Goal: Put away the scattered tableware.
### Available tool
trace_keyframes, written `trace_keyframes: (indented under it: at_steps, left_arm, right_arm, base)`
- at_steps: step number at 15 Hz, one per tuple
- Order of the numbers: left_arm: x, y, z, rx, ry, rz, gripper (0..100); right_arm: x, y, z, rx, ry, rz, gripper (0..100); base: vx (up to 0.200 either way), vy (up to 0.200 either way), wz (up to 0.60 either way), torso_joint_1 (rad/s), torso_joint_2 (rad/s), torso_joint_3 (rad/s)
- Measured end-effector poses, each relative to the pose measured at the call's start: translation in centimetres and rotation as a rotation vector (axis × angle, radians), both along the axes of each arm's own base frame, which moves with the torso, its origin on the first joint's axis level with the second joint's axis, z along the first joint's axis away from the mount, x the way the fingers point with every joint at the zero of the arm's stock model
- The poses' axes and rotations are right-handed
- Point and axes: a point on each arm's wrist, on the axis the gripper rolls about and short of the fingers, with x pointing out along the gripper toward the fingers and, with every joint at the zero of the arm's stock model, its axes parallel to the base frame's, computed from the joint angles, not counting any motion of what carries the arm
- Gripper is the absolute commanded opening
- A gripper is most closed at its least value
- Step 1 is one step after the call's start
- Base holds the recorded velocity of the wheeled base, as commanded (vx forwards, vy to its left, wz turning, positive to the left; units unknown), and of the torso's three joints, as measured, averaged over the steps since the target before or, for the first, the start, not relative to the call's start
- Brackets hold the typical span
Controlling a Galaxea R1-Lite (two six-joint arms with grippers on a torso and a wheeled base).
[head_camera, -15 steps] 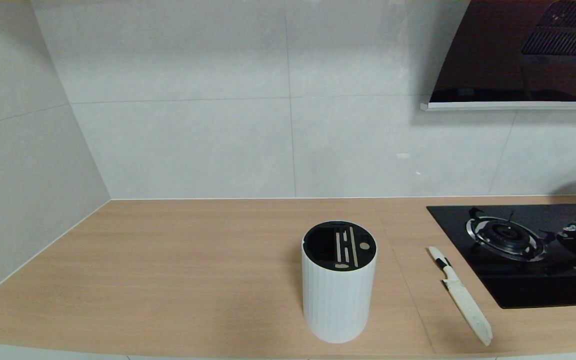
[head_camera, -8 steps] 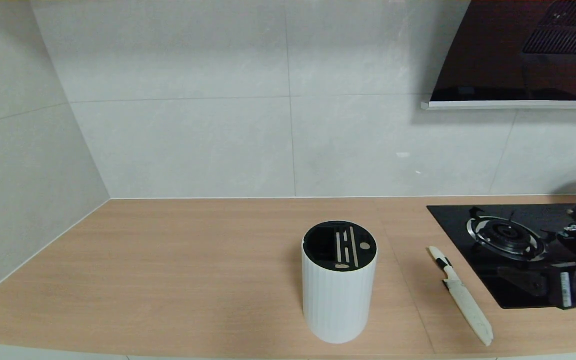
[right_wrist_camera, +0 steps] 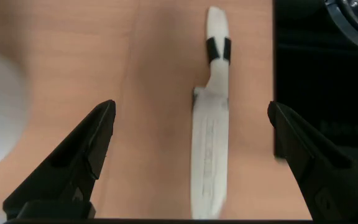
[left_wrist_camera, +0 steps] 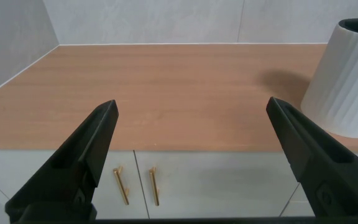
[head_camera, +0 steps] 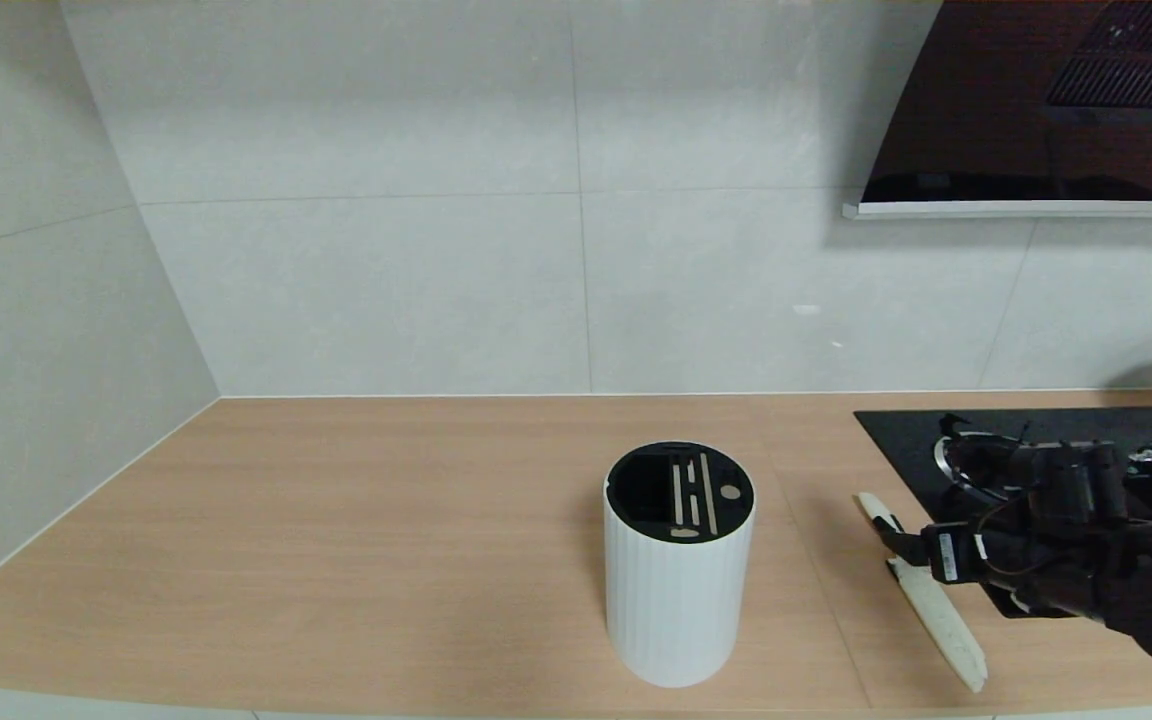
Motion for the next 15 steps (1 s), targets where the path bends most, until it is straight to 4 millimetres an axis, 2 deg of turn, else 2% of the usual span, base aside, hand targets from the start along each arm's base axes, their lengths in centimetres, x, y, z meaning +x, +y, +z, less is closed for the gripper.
trace_keyframes:
  at_steps: [4, 7, 10, 15]
  left_arm:
    - [0.0, 0.0, 0.0, 0.000, 0.000, 0.000, 100]
    - [0.0, 0.0, 0.0, 0.000, 0.000, 0.000, 100]
    - [0.0, 0.0, 0.0, 0.000, 0.000, 0.000, 100]
    - [0.0, 0.0, 0.0, 0.000, 0.000, 0.000, 100]
  right_arm:
    - [1.4, -0.4, -4.8, -0.022, 0.058, -0.034, 100]
    - [2.0, -0.4, -6.9, -0.024, 0.066, -0.039, 100]
    - [2.5, -0.8, -7.9, -0.022, 0.080, -0.055, 100]
    - [3.1, -1.2, -8.6, -0.028, 0.080, -0.082, 100]
  base:
    - [0.000, 0.000, 0.00, 0.000, 0.00, 0.000]
    - [0.000, 0.000, 0.00, 0.000, 0.00, 0.000]
    - [0.000, 0.000, 0.00, 0.000, 0.00, 0.000]
    - [0.000, 0.000, 0.00, 0.000, 0.00, 0.000]
